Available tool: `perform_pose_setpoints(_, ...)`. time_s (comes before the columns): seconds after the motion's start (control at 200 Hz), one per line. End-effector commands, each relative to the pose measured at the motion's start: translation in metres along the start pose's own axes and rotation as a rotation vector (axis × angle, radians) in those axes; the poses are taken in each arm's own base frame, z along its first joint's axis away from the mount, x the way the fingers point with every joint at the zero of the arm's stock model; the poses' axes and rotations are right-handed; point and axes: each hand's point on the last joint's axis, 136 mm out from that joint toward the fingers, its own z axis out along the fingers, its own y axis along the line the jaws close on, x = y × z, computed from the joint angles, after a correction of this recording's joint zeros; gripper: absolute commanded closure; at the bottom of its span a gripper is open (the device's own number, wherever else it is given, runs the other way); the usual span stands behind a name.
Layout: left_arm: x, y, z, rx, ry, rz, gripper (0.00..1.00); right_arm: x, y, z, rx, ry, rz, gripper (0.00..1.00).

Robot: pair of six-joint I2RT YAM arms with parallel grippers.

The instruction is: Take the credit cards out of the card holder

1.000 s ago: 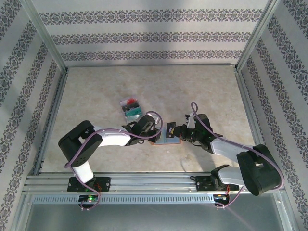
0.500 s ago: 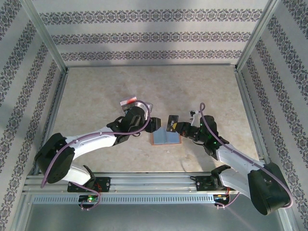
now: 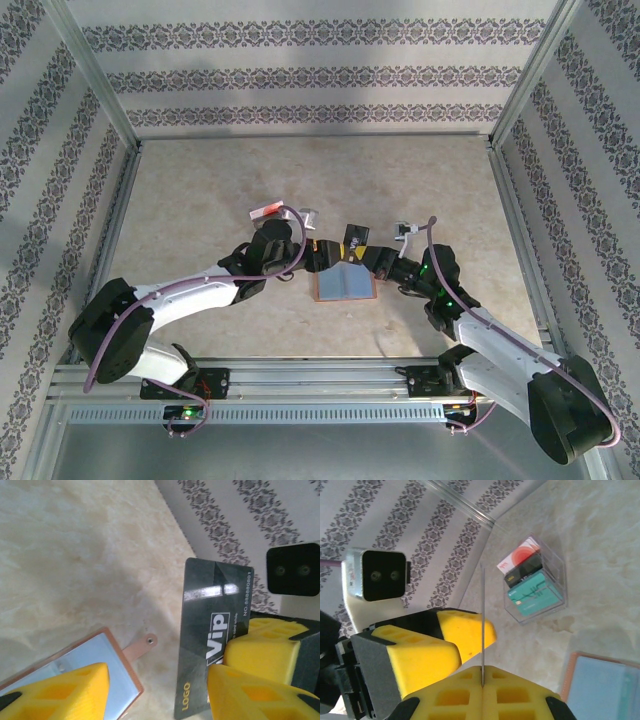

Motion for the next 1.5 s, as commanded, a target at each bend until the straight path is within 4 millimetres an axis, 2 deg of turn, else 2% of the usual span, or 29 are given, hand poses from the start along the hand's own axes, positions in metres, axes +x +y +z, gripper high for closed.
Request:
perform_pose_setpoints(0.0,-0.019,-0.019,-0.004,0.116,-0.065,-0.022,0.45,-0.008,0.021,0.000,-0.075,-0.034,-0.028,1.00)
perform_pose_setpoints(0.18,-0.023,-0.022,-0.003,0.179,-0.082,-0.052,0.46,-0.007,0.029,0.004,-0.103,-0.028,-0.029,1.00)
perform_pose_setpoints(0.65,-0.025,-0.024,-0.004,0.266,-0.093,-0.103,0.68,-0.014,0.041,0.004,-0.151,-0.050,-0.030,1.00)
perform_pose_setpoints(1.009,-0.028,-0.038,-0.001,0.376,-0.085,-0.139,0.79,-0.017,0.044,0.006,-0.169,-0.060,-0.022,1.00)
perform_pose_setpoints(1.299,-0.027,-0.040,0.001,0.398,-0.078,-0.141,0.93,-0.016,0.039,0.012,-0.162,-0.052,-0.018,1.00)
perform_pose_setpoints(1.354,-0.027,-0.040,0.000,0.399,-0.080,-0.137,0.95,-0.015,0.037,0.012,-0.156,-0.049,-0.015,0.98)
perform_pose_setpoints(1.419,-0.028,-0.040,-0.001,0.399,-0.081,-0.130,0.98,-0.014,0.036,0.013,-0.153,-0.046,-0.016,0.90)
perform_pose_setpoints(1.499,-0.030,-0.039,-0.004,0.394,-0.086,-0.121,1.00,-0.012,0.033,0.013,-0.143,-0.045,-0.017,0.71)
